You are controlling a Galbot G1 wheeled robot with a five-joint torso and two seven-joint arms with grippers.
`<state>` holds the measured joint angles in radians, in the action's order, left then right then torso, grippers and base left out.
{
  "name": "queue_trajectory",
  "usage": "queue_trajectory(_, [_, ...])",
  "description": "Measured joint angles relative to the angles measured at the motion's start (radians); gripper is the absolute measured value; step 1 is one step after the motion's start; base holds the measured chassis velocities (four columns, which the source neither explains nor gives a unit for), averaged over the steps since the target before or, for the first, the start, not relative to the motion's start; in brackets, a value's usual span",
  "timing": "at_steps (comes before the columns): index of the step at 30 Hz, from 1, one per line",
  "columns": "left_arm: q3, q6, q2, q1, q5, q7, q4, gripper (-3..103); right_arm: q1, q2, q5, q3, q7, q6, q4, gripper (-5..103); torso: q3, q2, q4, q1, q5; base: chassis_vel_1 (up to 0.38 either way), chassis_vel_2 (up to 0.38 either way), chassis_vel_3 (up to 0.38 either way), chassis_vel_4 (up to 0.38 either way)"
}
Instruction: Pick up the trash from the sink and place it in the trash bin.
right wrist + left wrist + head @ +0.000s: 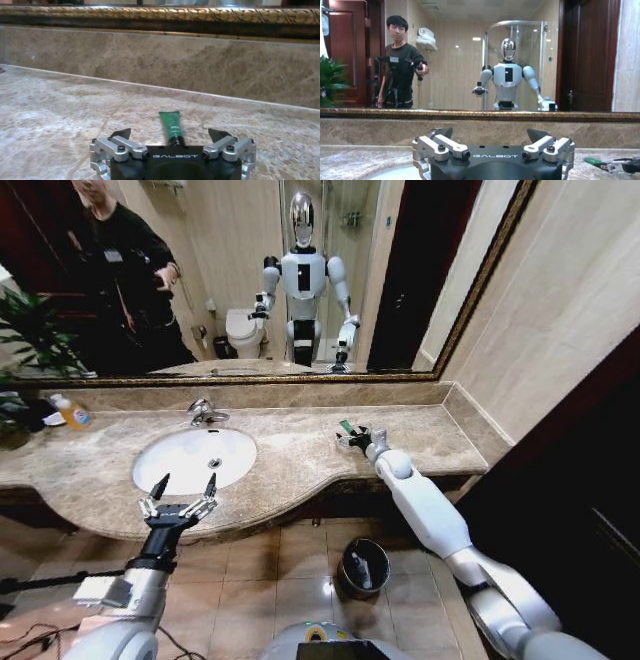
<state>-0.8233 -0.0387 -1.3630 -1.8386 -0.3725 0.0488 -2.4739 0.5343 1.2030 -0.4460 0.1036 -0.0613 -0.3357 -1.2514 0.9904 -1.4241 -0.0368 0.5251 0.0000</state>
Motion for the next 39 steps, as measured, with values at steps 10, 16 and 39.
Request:
queue_trajectory(10, [0.0, 0.0, 0.0, 0.0, 0.0, 0.0, 0.0, 100, -0.007, 0.001, 0.006, 0.01, -0.017, 0.004, 0.037, 77, 0.0, 0.0, 0.0, 0.0, 0.0, 0.0, 0.0, 0.0, 0.0])
queue_trajectory(16, [0.0, 0.0, 0.0, 0.0, 0.0, 0.0, 0.0, 100, -0.003, 0.004, 0.029, 0.012, -0.014, 0.019, 0.045, 49, 0.0, 0.0, 0.0, 0.0, 0.0001, 0.0, 0.0, 0.0, 0.0])
queue_trajectory(39, [0.0, 0.0, 0.0, 0.0, 0.0, 0.0, 0.0, 100, 0.062, -0.023, 0.014, 0.04, 0.032, 0.024, -0.071, 20, 0.0, 0.0, 0.0, 0.0, 0.0001, 0.0, 0.0, 0.0, 0.0])
